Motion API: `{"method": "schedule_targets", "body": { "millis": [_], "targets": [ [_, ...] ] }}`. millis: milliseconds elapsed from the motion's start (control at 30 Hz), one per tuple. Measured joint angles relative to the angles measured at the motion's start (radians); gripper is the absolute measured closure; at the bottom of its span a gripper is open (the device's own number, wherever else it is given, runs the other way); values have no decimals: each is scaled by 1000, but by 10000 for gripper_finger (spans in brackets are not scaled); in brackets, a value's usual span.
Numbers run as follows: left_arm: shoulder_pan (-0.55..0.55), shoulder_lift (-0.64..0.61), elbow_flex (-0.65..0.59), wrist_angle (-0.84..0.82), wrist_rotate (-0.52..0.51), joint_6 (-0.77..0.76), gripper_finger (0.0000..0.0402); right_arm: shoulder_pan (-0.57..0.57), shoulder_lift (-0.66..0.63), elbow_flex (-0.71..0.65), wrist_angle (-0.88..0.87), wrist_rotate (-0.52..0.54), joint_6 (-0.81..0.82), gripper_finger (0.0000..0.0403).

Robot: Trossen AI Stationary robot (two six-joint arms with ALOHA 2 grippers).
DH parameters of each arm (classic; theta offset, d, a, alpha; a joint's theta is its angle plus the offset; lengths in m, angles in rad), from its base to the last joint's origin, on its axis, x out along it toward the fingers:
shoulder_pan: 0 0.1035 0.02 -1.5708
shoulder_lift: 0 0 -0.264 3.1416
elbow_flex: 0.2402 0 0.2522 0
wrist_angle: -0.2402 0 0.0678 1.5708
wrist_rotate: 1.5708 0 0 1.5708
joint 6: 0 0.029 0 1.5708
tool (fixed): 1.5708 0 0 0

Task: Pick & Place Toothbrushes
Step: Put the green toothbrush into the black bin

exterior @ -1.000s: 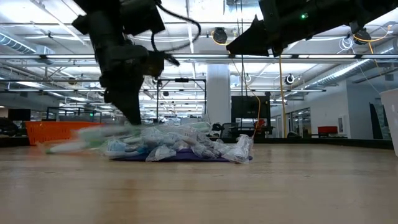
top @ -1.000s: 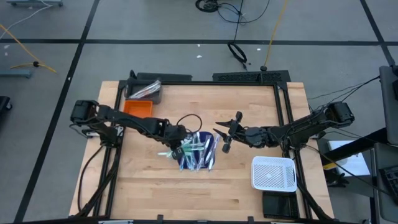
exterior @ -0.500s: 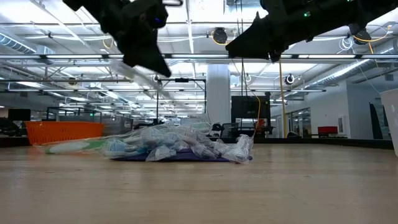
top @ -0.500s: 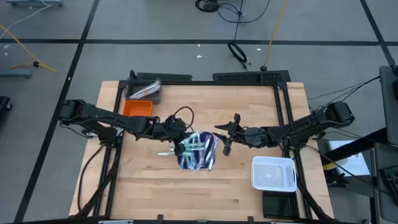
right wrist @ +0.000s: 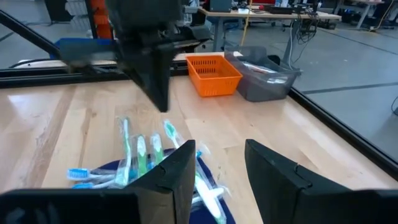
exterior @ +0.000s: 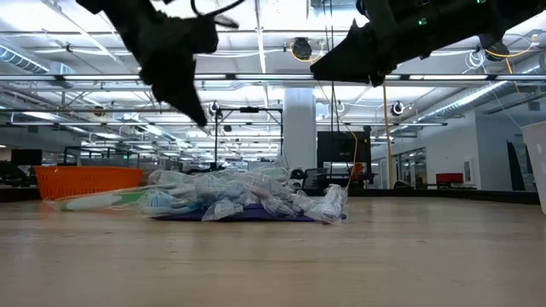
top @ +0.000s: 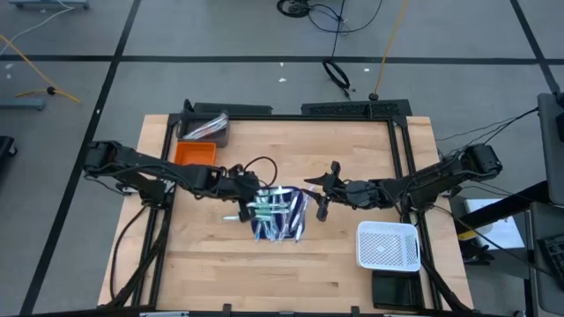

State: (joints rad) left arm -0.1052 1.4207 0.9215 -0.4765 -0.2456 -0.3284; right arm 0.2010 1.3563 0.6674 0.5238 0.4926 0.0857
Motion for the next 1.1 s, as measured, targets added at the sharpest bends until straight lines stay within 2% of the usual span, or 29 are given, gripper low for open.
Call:
{"method": "schedule_targets", "body": {
  "millis": [67,333,433,667,833,933,1033,1100],
  "targets": [
    [4,16,0,-38,-25,28,356,-3,0,0,1,0,2,273],
    [35,75,0,-51,-15,67,249,-5,0,0,2,0,7,273],
    [49,98,0,-55,20,78,217,-5,0,0,2,0,7,273],
    [62,161,0,-65,39,92,174,-5,0,0,-1,0,7,273],
    [62,205,0,-72,38,119,168,-5,0,0,-1,0,4,273],
    [65,223,0,-71,39,125,178,-5,0,0,-1,0,4,273],
    [69,227,0,-74,39,114,218,-5,0,0,-1,0,4,273],
    [72,228,0,-73,39,106,267,-5,0,0,-2,0,4,273]
  ]
}}
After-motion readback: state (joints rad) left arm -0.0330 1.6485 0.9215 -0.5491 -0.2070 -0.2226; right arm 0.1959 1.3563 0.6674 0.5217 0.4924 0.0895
